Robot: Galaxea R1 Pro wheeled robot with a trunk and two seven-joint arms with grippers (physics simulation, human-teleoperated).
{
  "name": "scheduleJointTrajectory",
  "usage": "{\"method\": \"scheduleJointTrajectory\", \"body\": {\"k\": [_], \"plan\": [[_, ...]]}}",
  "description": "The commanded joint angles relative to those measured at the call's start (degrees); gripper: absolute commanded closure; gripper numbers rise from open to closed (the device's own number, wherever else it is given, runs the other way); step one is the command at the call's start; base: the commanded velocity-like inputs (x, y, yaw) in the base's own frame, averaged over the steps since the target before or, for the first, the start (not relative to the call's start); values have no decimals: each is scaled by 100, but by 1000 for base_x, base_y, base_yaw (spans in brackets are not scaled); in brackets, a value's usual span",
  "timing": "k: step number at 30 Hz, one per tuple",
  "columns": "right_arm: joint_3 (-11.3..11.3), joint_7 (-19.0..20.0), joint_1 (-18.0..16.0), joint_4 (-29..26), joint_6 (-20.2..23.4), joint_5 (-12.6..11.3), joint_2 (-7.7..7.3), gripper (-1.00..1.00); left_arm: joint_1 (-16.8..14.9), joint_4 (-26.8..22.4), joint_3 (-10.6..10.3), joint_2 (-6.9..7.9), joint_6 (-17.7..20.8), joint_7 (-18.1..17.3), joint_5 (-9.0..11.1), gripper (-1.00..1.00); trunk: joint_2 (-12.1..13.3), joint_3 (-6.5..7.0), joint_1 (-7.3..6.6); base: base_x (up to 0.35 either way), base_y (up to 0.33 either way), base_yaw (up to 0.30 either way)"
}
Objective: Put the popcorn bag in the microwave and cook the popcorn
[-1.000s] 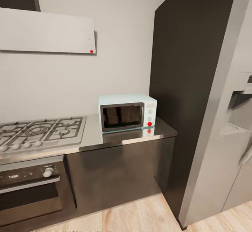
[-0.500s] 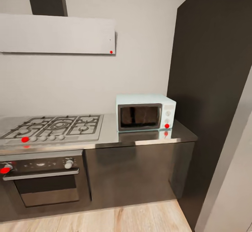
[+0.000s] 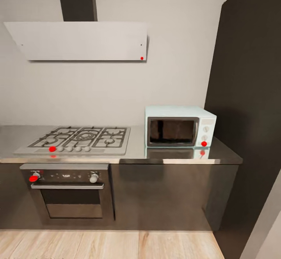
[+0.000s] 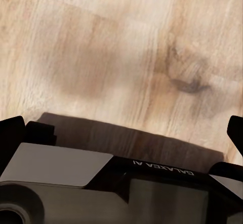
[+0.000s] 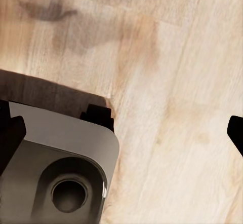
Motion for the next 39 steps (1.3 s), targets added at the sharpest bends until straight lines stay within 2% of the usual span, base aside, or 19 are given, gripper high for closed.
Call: {"method": "scheduleJointTrajectory", "body": {"k": [1,11,35,39], "plan": [[-48,10,-7,11,-8,38,-4,-100,-5,8,-48,-1,-23,-3,51,-100,-4,-6,0,0,0,37],[-41,-39,-7,11,-71,44,-11,-100,-5,3,-49,-11,10,-3,49,-100,-4,-6,0,0,-40,5],[-42,-27,-7,11,-75,38,-17,-100,-5,6,-48,-3,36,-3,54,-100,-4,-6,0,0,-277,0],[-19,-60,-6,15,-57,97,31,-100,-5,5,-48,3,20,3,57,-100,-4,-6,0,34,-173,0]]}}
